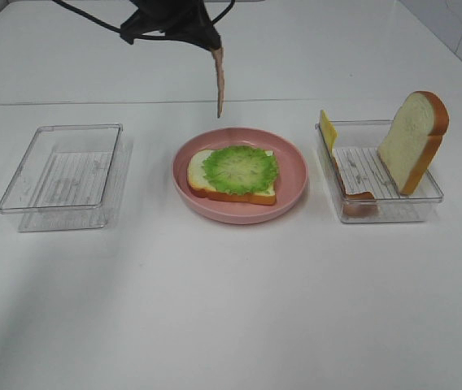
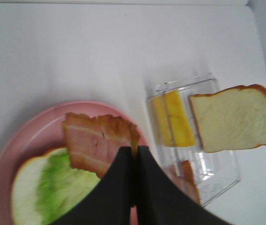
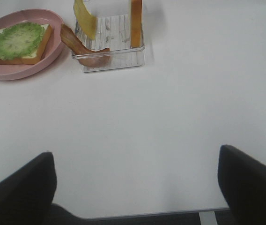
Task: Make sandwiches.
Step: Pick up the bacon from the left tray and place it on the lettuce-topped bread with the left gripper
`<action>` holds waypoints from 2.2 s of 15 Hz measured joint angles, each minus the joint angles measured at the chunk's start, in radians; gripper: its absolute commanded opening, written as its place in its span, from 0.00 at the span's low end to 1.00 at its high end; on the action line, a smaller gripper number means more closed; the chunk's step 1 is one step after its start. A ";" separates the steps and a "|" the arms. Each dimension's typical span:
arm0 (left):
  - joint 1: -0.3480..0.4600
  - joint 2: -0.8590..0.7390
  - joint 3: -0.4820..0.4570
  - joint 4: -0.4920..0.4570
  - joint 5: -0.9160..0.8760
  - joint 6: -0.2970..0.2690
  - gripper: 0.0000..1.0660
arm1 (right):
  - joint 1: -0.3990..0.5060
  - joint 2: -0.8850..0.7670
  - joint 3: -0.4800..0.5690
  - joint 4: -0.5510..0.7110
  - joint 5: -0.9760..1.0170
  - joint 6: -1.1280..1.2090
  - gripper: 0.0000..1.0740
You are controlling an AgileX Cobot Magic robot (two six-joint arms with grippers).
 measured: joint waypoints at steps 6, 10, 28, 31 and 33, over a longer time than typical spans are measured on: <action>-0.061 0.107 0.000 -0.254 -0.129 0.009 0.00 | 0.000 0.000 0.000 0.000 0.000 0.000 0.83; -0.070 0.174 0.000 -0.348 -0.122 0.026 0.00 | 0.000 0.000 0.000 0.000 0.000 0.000 0.83; -0.046 0.184 0.000 0.112 0.155 0.015 0.00 | 0.000 0.000 0.000 0.000 0.000 0.000 0.83; -0.047 0.184 0.000 0.151 0.155 0.011 0.00 | 0.000 0.000 0.000 0.000 0.000 0.000 0.83; -0.047 0.184 0.000 0.151 0.145 0.008 0.21 | 0.000 0.000 0.000 0.000 0.000 0.000 0.83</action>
